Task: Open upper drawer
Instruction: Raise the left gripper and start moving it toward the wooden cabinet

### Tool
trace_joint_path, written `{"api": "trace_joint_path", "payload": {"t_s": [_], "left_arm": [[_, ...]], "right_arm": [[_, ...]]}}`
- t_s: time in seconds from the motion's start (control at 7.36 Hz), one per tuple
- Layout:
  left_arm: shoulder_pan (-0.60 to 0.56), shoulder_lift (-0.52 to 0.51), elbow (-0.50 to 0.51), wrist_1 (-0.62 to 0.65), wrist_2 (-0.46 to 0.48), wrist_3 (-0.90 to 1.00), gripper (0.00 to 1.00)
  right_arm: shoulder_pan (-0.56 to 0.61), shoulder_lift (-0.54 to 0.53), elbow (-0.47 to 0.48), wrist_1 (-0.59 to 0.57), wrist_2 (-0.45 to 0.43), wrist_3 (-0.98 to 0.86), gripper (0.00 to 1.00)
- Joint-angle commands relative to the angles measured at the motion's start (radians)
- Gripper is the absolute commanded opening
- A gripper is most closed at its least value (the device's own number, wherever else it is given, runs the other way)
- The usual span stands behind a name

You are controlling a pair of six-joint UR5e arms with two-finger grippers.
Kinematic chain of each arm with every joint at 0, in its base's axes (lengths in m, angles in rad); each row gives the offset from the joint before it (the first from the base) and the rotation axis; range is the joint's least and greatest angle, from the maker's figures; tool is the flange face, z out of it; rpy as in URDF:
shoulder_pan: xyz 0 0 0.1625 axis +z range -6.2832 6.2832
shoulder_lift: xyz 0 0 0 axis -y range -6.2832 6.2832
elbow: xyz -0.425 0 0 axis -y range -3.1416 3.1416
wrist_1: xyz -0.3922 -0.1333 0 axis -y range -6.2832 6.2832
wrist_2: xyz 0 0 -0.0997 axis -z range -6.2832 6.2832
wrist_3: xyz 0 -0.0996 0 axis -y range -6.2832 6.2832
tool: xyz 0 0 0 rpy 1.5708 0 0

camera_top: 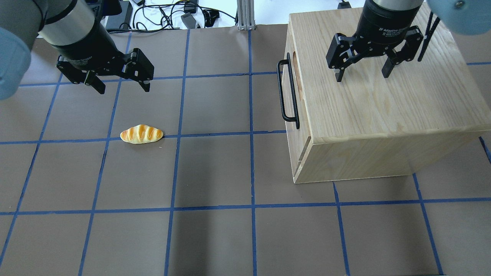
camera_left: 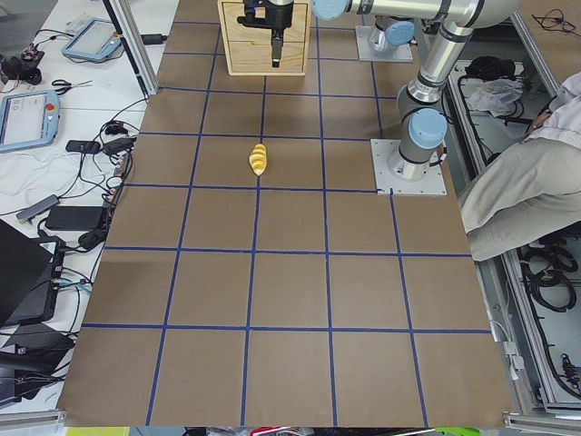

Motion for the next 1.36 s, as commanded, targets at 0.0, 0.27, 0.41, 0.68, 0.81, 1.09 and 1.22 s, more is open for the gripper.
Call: {"api": "trace_joint_path", "payload": {"t_s": [0.0,0.27,0.41,0.68,0.81,1.09,1.22], "left_arm": [[0.006,-0.022,-0.009,0.010,-0.004,0.000,1.00],[0.006,0.004,-0.009,0.007,-0.009,-0.001,1.00],[0.002,-0.023,-0.014,0.007,-0.009,-0.021,1.00],[0.005,-0.005,-0.024,0.004,-0.009,-0.049,1.00],[-0.003,-0.005,-0.027,0.004,0.003,-0.049,1.00],[0.000,-0.005,-0.024,0.005,-0.018,-0.049,1.00],[0.000,-0.016,-0.024,0.008,-0.047,-0.058,1.00]], "right_arm": [[0.000,0.000,-0.001,0.000,0.000,0.001,1.00],[0.000,0.000,0.001,0.000,0.000,0.001,1.00],[0.000,0.000,-0.001,0.000,0.000,0.001,1.00],[0.000,0.000,-0.001,0.000,0.000,0.001,1.00],[0.000,0.000,-0.001,0.000,0.000,-0.001,1.00],[0.000,0.000,-0.001,0.000,0.000,0.001,1.00],[0.000,0.000,0.001,0.000,0.000,-0.001,1.00]]}}
